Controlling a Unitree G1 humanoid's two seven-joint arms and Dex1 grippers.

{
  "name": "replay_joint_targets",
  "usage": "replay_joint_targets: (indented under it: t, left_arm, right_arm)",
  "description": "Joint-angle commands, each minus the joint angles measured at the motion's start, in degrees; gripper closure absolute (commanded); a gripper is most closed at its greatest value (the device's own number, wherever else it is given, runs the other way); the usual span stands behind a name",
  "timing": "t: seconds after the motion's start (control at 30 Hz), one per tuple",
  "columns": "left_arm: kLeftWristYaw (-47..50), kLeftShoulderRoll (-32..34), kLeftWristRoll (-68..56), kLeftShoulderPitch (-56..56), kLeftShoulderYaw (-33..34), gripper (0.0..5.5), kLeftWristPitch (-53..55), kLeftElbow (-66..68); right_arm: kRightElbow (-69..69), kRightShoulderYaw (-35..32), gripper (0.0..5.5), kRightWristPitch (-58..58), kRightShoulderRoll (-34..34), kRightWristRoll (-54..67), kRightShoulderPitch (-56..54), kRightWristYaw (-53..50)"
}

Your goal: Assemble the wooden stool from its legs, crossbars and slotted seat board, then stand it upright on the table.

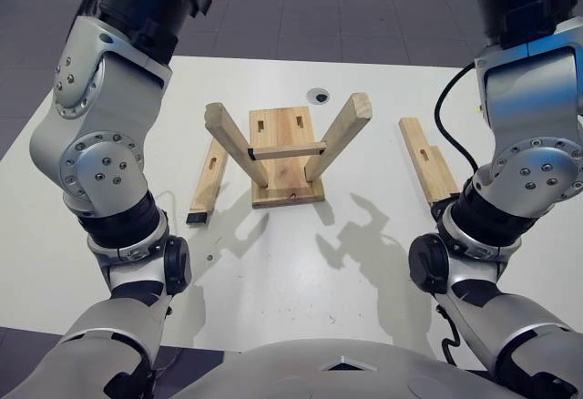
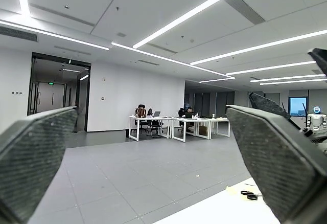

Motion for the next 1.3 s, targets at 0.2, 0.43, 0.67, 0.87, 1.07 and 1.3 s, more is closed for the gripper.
replay_joint_targets:
  t: [0.2, 0.43, 0.67, 0.87, 1.07, 1.3]
  left_arm:
    - [-3.57, -1.87, 7.44, 26.18, -10.35, 0.15, 1.84, 13.30]
    - [-2.44, -4.37, 7.17, 24.15, -9.44, 0.15, -0.46, 12.30]
    - [1.32, -4.01, -0.50, 9.12, 3.92, 0.15, -5.52, 11.40]
    - [8.88, 1.37, 6.28, 12.82, 11.60, 0.15, -7.73, 16.06]
    - [8.45, 3.82, 24.06, 35.39, -1.26, 0.15, -7.03, 16.74]
    - [-3.56, 2.43, 23.73, 38.62, -16.84, 0.15, -3.13, 7.64]
  right_arm:
    - [8.15, 14.02, 0.10, 7.16, -1.95, -8.17, 28.06, 4.49]
    - [7.69, 7.58, 0.10, 1.91, 0.33, -6.17, 24.90, 4.55]
    - [4.42, -3.85, 0.10, -5.04, 2.16, 2.07, 21.55, 0.63]
    - [10.16, -2.04, 0.10, -6.58, -3.15, -14.81, 29.29, -4.07]
    - [14.74, 2.28, 0.10, -8.23, 0.71, -27.85, 37.42, -9.15]
    - [10.99, 18.85, 0.10, 0.25, 3.55, -26.16, 32.19, 3.91]
